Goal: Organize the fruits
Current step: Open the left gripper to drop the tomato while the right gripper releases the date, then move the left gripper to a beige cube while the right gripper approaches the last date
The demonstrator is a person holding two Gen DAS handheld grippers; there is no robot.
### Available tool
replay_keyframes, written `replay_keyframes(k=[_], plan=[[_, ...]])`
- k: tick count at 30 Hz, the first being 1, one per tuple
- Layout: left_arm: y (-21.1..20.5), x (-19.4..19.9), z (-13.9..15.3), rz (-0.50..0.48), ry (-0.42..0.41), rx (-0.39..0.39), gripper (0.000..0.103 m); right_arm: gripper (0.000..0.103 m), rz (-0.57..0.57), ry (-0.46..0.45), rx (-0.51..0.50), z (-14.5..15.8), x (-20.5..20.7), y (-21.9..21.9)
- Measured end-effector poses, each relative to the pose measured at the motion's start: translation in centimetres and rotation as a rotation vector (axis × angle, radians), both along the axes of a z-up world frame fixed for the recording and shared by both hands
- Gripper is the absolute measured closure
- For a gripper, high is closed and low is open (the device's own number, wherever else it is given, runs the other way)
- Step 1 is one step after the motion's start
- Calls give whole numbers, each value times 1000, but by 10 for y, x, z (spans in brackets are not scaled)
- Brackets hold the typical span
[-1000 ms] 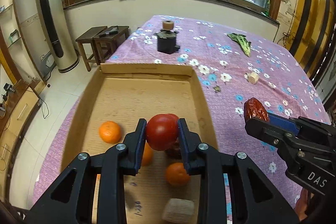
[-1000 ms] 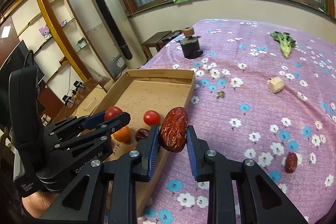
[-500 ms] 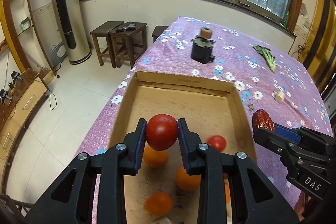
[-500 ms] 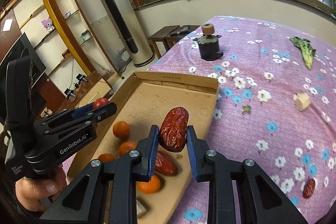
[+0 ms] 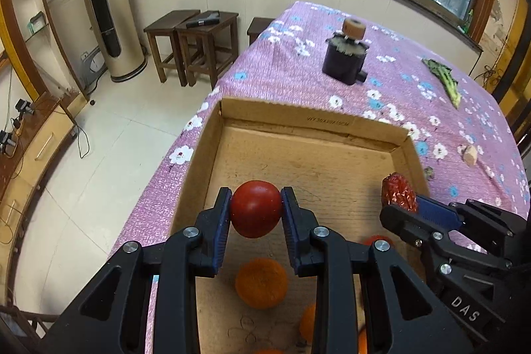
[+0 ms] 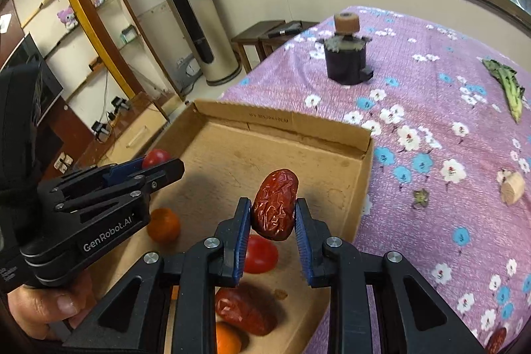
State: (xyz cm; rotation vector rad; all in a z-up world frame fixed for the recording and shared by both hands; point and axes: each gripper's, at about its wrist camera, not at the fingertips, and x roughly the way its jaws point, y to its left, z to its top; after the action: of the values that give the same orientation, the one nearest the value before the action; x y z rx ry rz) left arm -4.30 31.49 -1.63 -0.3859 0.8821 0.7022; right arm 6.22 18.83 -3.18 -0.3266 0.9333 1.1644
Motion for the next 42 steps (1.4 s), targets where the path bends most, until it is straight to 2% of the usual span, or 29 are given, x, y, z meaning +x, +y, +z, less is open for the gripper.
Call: replay_keyframes(k=[5,12,14,15,16,19,34,42], plan=[[6,5,-12,-3,28,-33,76,77,20,-21,-35,-11,1,13],[5,14,-22,-10,83,-22,74,76,56,-60,-82,-24,-1,25],[4,17,-22,-4,119,3,62,76,56,-65,-88,-24,-1,26],[5,16,-22,3,127,7,51,74,56,-61,-89,-24,-1,26],[5,15,-22,4,123,5,49,68,59,-56,-91,-24,0,25],[3,11,-17,14,111,17,49,62,55,-57,-88,-21,0,20],[-43,1,15,-30,49,68,49,59,11,-57,8,22,0,-49],[-72,5,22,-80,16,38,47,59,-49,-52,9,24,9,-93]])
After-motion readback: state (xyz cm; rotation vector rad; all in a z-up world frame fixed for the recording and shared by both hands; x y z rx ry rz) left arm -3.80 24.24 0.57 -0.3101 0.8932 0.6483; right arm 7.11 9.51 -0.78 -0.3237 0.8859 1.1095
